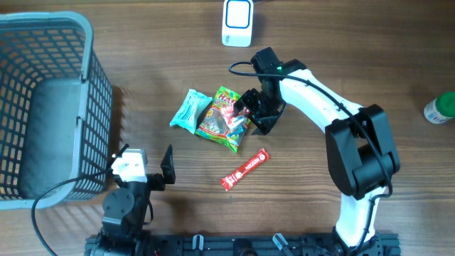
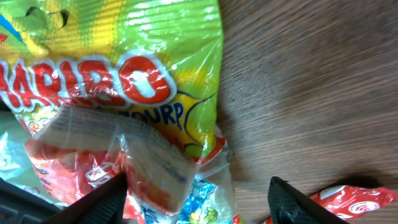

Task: Scan the item barcode
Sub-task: 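Reach the right gripper to the red box and grasp it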

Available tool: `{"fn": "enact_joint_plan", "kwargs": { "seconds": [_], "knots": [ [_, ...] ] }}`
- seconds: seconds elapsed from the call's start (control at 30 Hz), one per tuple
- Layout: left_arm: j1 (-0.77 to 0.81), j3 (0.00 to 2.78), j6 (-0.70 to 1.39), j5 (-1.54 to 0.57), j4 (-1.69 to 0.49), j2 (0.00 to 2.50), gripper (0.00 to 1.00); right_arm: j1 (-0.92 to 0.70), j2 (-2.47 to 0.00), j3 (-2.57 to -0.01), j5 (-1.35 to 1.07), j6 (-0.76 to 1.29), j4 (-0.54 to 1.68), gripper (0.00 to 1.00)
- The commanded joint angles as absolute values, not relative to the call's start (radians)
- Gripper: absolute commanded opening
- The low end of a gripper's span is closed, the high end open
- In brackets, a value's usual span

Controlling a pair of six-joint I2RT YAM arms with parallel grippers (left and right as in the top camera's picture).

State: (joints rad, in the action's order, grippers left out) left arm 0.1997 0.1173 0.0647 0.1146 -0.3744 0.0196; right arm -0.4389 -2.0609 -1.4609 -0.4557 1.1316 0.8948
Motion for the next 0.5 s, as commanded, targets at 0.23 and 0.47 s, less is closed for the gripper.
{"fn": "enact_joint_plan", "kwargs": {
  "seconds": [0.23,0.47],
  "knots": [
    [0.194,0.114,0.049,0.128,-0.372,0.014,1.0,-0.44,-2.072,-1.43,-0.334,1.177,0.827,0.04],
    [0.194,0.114,0.049,0.128,-0.372,0.014,1.0,-0.394,-1.869,-1.436,-0.436,0.959,0.986,0.04]
  ]
}}
